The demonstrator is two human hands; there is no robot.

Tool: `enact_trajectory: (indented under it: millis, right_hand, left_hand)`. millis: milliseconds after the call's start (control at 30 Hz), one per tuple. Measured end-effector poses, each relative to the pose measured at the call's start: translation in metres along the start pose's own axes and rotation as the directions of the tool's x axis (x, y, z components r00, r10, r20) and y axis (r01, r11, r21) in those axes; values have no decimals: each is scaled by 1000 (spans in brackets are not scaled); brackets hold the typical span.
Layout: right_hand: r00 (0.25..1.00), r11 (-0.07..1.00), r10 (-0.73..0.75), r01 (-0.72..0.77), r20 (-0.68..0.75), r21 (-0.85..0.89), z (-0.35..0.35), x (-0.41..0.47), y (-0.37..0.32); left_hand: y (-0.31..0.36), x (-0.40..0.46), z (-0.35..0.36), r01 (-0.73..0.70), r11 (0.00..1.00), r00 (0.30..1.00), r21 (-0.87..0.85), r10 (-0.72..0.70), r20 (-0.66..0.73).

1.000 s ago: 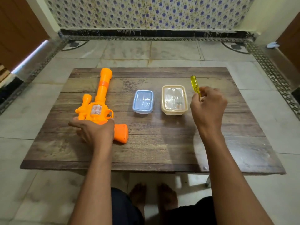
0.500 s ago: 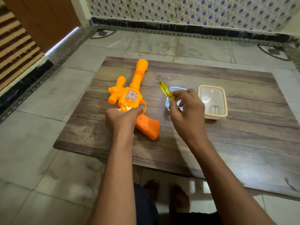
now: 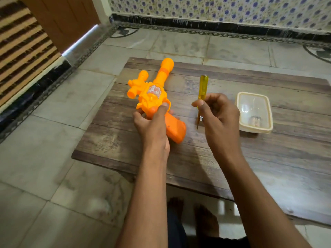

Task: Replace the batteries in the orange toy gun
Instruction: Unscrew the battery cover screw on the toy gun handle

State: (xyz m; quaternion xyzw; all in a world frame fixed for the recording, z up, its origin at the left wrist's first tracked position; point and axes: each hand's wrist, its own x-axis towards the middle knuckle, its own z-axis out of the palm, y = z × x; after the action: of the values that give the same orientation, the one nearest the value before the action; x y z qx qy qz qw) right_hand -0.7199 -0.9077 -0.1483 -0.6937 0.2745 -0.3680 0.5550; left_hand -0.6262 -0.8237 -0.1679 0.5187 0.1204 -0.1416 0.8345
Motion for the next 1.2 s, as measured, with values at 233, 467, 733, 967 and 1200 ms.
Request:
enact_trajectory:
  millis: [233, 467, 733, 967, 1200]
  right_hand:
    - [990, 981, -123, 132, -76, 140, 4, -5, -5]
    - [974, 963, -206, 218, -88, 156, 8, -8, 1]
    - [956, 952, -293, 293, -11, 83, 12, -8, 1]
    - [939, 940, -340, 340, 59, 5, 17, -11, 3]
    - [872, 874, -451, 475, 192, -105, 11, -8, -4]
  left_hand:
    - [-4, -2, 11, 138, 986, 983, -94, -125, 135]
    - [-8, 4, 8, 256, 953, 952, -160, -221, 210]
    - [0, -4, 11, 264, 958, 934, -115, -224, 280]
    - [-2, -1, 8, 200, 971, 947, -130, -158, 280]
    - [-5, 1, 10, 166, 977, 958, -131, -128, 257]
